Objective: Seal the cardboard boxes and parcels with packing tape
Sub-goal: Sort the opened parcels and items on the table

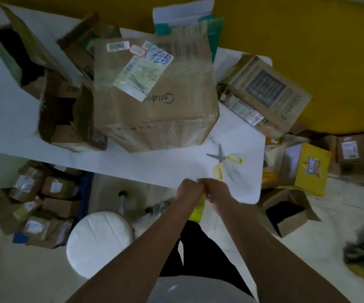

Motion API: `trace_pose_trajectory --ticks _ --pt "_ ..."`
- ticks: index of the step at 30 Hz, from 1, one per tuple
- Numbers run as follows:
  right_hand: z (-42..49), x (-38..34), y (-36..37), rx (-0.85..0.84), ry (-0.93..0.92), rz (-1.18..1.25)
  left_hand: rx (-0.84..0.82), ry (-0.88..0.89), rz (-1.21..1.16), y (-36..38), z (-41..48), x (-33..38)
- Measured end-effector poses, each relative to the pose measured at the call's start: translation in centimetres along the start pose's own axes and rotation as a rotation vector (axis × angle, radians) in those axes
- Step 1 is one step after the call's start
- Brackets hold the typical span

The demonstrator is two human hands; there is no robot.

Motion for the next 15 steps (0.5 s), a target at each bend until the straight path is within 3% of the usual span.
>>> trace_pose_trajectory --ticks 5,9,15 --pt "-4.2 -7.4 -2.2 0.113 -0.359 -0.01 0.002 0.085 -0.261 -4.2 -5.2 3.4" --pt "-9.8 -13.9 -3.2 0.151 -0.686 -0.065 -0.101 0.251 -0.397 -6.6 -8.5 6.6" --pt "-13.8 -21.3 -2.9 0.14 -0.884 0.024 -0.142 0.377 -0.653 -11.0 -10.3 11.6"
Point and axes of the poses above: each hand's wrist, its own z-axis towards the middle knuckle, its own y-axis out of the palm, x = y × z, the point moved 7 cm from there along z, towards the middle knuckle, and after that the axes turned 6 degrees about x, right-handed, at the moved point
